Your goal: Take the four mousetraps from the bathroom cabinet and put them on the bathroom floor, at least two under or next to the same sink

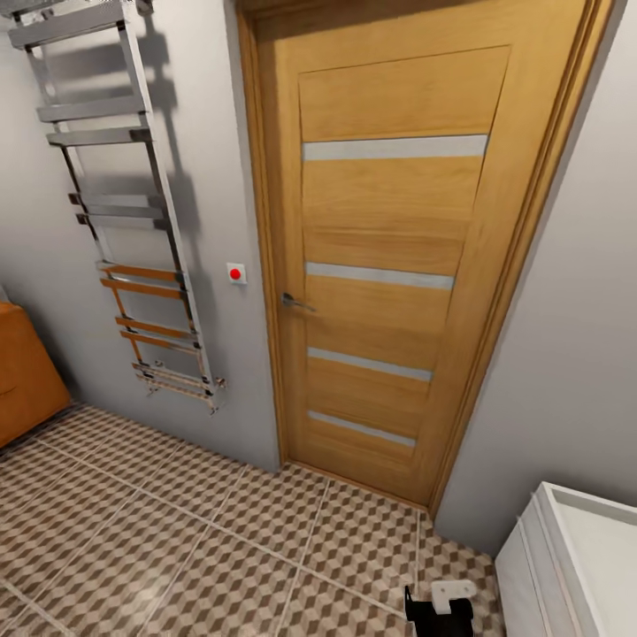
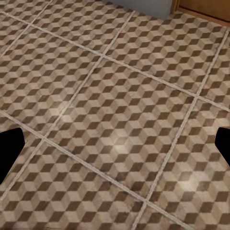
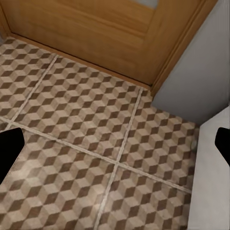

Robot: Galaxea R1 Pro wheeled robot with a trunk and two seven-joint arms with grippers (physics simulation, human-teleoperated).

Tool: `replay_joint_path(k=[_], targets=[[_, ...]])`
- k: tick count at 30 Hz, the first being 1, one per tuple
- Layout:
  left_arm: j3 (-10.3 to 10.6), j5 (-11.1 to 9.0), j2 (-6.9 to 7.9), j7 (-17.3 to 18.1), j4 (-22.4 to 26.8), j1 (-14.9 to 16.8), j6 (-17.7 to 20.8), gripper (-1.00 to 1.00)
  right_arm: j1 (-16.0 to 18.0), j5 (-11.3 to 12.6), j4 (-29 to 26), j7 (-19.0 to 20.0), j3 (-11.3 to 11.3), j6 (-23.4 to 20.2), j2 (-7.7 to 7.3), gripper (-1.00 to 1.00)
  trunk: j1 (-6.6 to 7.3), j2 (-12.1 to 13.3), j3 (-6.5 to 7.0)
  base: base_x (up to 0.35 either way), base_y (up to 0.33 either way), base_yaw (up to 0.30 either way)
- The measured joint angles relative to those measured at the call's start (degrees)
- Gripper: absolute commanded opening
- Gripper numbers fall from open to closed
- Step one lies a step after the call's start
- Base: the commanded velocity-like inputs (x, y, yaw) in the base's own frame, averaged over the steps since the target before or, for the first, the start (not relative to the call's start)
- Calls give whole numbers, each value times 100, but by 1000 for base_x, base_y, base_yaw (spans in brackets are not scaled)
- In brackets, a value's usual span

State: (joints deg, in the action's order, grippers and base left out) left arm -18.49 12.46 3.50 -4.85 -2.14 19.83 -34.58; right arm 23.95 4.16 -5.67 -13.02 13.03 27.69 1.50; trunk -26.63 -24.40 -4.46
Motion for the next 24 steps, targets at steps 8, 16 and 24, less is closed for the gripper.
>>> replay_joint_path(k=[8, 16, 24], targets=[[0, 3, -1, 0, 1, 0, 0, 100, 0, -1, 0, 0, 0, 0, 0, 100, 0, 0, 0, 0, 0, 260], [0, 2, 0, 0, 0, 0, 0, 100, 0, -1, 0, 0, 0, 0, 0, 100, 0, 0, 0, 0, 0, 260], [-2, 0, 0, 0, 0, 0, 0, 100, 0, -1, 0, 1, 0, 0, 0, 100, 0, 0, 0, 0, 0, 260]])
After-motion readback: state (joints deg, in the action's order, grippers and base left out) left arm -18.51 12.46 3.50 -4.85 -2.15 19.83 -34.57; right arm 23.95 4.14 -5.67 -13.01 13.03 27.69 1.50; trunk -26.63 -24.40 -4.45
